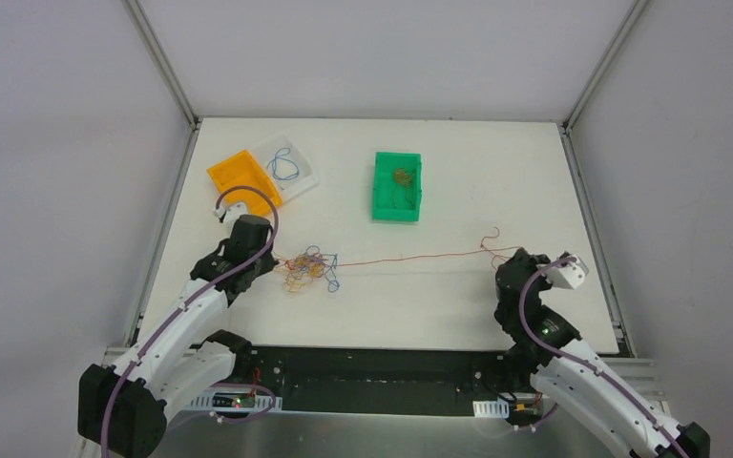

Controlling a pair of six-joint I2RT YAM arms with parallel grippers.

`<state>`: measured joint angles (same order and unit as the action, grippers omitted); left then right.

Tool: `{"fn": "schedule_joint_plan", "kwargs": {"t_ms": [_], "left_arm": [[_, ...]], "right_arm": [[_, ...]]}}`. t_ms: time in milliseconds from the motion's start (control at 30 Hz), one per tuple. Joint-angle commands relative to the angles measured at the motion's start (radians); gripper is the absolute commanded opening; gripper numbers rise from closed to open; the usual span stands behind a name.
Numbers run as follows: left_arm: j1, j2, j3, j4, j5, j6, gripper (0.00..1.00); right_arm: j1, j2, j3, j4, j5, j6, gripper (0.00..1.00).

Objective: Untangle the cables

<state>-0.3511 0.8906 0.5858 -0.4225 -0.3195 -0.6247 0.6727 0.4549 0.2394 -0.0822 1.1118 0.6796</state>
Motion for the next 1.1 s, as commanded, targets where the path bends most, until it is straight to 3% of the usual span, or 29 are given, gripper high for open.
{"fn": "schedule_joint_plan", "kwargs": {"t_ms": [0, 133, 267, 367, 567, 633, 667, 733, 800, 900, 1067], "left_arm": [[0.022, -0.051, 0.043, -0.136, -0.249, -0.097, 0.00], [0.023, -0.061, 0.049, -0.223, -0.424, -0.209, 0.00], [0.023, -0.040, 0.053, -0.234, -0.422, -0.243, 0.00], [0.023, -0.001, 0.072, -0.182, -0.306, -0.170, 0.00], [0.007, 0.080, 0.132, -0.088, 0.069, 0.066, 0.01], [-0.021, 0.073, 0.124, -0.045, 0.140, 0.107, 0.11], [-0.035, 0.065, 0.119, -0.020, 0.181, 0.130, 0.21], [-0.060, 0.054, 0.119, 0.000, 0.219, 0.154, 0.52], [-0.083, 0.045, 0.125, 0.002, 0.231, 0.168, 0.71], [-0.118, 0.054, 0.132, 0.034, 0.223, 0.163, 0.82], [-0.232, 0.222, 0.236, 0.091, 0.294, 0.273, 0.82]], "right_arm": [[-0.071, -0.049, 0.112, -0.240, 0.140, 0.140, 0.00], [-0.168, -0.039, 0.168, -0.356, 0.092, 0.201, 0.00], [-0.199, -0.037, 0.206, -0.323, 0.022, 0.128, 0.00], [-0.200, -0.034, 0.227, -0.160, -0.188, -0.069, 0.00], [-0.199, 0.045, 0.381, -0.069, -0.588, -0.239, 0.00], [-0.199, 0.102, 0.458, -0.067, -0.718, -0.282, 0.00], [-0.199, 0.132, 0.499, -0.073, -0.780, -0.295, 0.00], [-0.199, 0.188, 0.572, -0.099, -0.872, -0.298, 0.00], [-0.199, 0.233, 0.623, -0.110, -0.947, -0.298, 0.00], [-0.199, 0.278, 0.675, -0.100, -1.016, -0.281, 0.00], [-0.200, 0.346, 0.762, -0.083, -1.087, -0.262, 0.00]]}}
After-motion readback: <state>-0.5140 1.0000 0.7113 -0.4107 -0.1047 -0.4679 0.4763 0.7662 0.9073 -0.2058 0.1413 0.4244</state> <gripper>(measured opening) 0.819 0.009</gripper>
